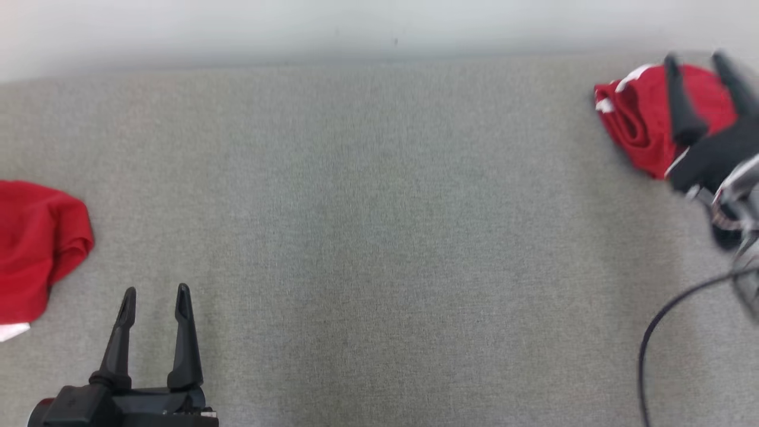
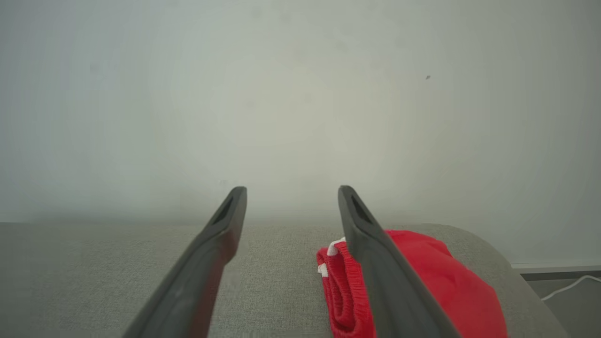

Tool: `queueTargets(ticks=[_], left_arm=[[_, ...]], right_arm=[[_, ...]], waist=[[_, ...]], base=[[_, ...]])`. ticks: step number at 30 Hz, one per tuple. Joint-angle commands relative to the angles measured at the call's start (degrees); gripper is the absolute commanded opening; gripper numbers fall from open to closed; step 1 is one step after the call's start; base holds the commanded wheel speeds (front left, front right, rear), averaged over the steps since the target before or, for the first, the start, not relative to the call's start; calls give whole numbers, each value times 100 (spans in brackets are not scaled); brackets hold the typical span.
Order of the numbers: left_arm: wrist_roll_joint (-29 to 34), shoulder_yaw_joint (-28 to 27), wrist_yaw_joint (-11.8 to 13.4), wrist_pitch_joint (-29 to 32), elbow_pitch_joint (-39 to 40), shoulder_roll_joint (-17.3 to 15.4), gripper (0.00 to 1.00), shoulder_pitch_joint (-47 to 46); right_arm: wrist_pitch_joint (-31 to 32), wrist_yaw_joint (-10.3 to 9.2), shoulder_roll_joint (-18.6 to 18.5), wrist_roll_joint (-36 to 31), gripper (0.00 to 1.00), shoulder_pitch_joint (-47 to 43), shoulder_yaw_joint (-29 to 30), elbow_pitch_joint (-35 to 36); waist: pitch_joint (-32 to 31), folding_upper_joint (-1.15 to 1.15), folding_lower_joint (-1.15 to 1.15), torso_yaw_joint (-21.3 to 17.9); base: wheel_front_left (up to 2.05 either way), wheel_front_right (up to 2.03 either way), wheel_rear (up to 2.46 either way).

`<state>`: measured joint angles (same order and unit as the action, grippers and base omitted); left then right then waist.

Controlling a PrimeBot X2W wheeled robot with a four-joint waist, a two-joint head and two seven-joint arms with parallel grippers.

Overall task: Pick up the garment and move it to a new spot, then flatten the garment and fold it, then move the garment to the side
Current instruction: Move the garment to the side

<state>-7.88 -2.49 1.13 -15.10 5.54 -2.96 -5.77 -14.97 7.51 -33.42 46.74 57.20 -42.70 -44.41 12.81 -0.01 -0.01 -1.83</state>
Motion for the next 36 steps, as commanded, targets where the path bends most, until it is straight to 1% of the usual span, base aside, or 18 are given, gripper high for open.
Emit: queueTargets(ticks=[1, 6, 9, 10, 11, 17, 23, 32, 36], left_arm=[[-34, 14, 36, -8, -33, 2, 100, 143], [-58, 30, 50, -8, -92, 4, 100, 231], [-83, 37, 85, -8, -122, 5, 100, 291], [-100, 32, 95, -8, -121, 4, 100, 302], [-100, 32, 95, -8, -121, 4, 100, 302], [-159, 102, 173, -8, -194, 5, 100, 434], [-207, 169, 215, -8, -250, 5, 100, 534], [-219, 209, 225, -8, -337, 5, 100, 594], [-247, 195, 176, -8, -437, 6, 100, 506]], right_arm=[[-26, -4, 132, -283, 100, -427, 322, 269], [-27, -4, 492, -934, 100, -1444, 1395, 1030], [-26, -4, 689, -1417, 100, -2042, 1914, 1490], [-27, -4, 777, -1567, 100, -2221, 2057, 1641], [-27, -4, 777, -1567, 100, -2221, 2057, 1641], [-27, -4, 1240, -2290, 100, -3205, 2724, 2402], [-27, -4, 1698, -2854, 100, -4007, 3013, 2949], [-27, -4, 2362, -3633, 100, -4978, 3221, 3559], [-27, -4, 2539, -3855, 100, -5265, 3311, 3713]], waist=[[-252, 1, 1, -8], [-461, 1, 1, 16], [-574, 1, 1, 30], [-614, 1, 1, 24], [-614, 1, 1, 24], [-861, 1, 1, 34], [-1061, 1, 1, 59], [-1214, 1, 1, 86], [-1256, 1, 1, 109]], base=[[0, 0, 0], [0, 0, 0], [0, 0, 0], [0, 0, 0], [0, 0, 0], [0, 0, 0], [0, 0, 0], [0, 0, 0], [0, 0, 0]])
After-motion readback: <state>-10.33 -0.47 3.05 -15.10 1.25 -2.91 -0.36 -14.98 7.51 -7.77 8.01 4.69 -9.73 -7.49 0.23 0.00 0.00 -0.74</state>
